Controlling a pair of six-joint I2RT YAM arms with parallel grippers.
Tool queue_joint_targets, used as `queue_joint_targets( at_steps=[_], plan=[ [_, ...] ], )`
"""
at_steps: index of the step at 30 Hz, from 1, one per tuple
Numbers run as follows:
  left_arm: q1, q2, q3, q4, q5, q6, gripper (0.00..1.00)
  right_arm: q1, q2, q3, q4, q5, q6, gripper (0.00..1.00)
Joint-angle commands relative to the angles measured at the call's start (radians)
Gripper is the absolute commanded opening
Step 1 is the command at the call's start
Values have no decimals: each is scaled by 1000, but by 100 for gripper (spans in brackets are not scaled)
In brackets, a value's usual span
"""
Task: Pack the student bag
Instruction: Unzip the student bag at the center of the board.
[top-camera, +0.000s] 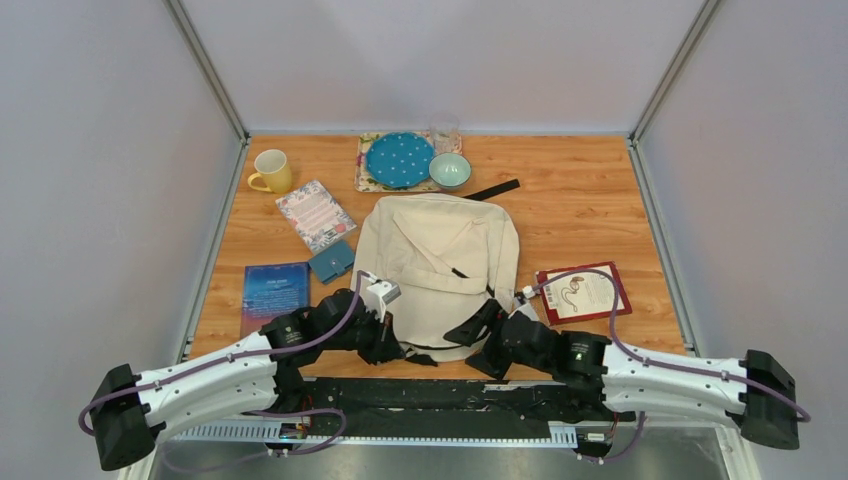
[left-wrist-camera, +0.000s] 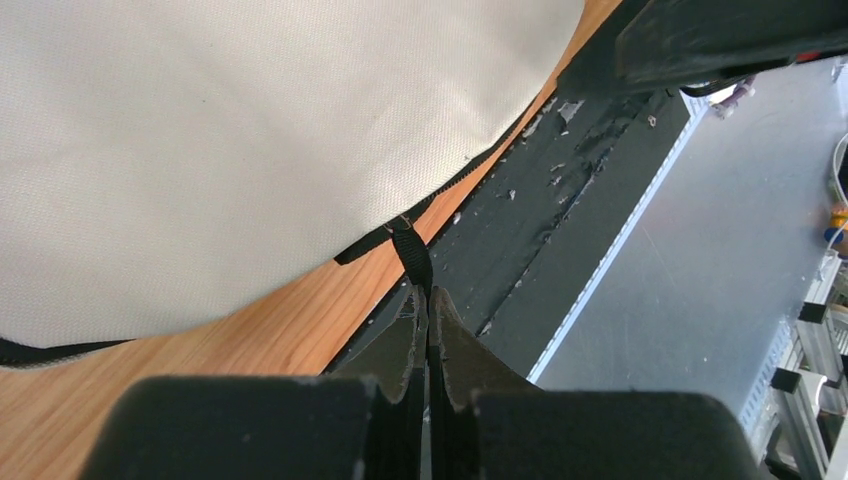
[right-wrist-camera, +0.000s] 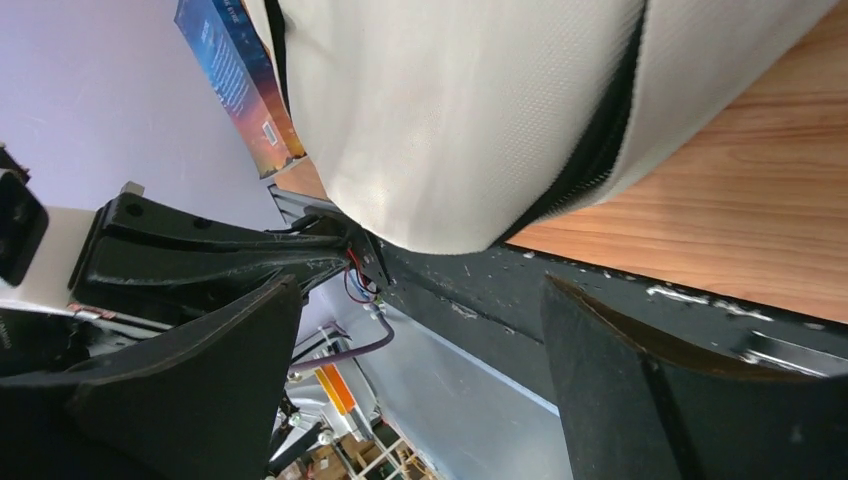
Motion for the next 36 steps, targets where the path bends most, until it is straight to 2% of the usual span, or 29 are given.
queue_joint_targets(
  at_steps=[1,2,7,11,13,16,17,20,24,26,30,36],
  plan=[
    [-2,5,24,68,30,-18,0,54,125,28,214,124,161,91],
    [-2,7,26,69,33,-20,0,54,178,41,207,118,170,91],
    [-2,7,32,69,34,-18,0,54,249,79,207,110,177,90],
    [-2,13,41,68,45,-15,0,54,236,58,205,159,204,74],
    [-2,13,40,68,51,-20,0,54,208,50,191,205,221,72],
    [-2,5,28,84,53,-32,0,54,165,36,156,266,232,50],
    [-2,1,26,89,53,-35,0,51,153,28,132,283,230,31],
    [-4,-7,20,91,51,-35,0,51,78,19,74,335,204,1],
    [-2,-21,37,19,13,-3,0,29,-60,21,-52,404,135,0],
    [-4,-39,46,-90,-51,22,0,-4,-143,33,-157,415,80,0],
    [-2,-70,78,-355,-370,13,0,-60,-250,62,-302,423,6,0],
    [-2,-116,118,-515,-626,-61,0,-189,-283,93,-350,314,-150,0]
  ],
)
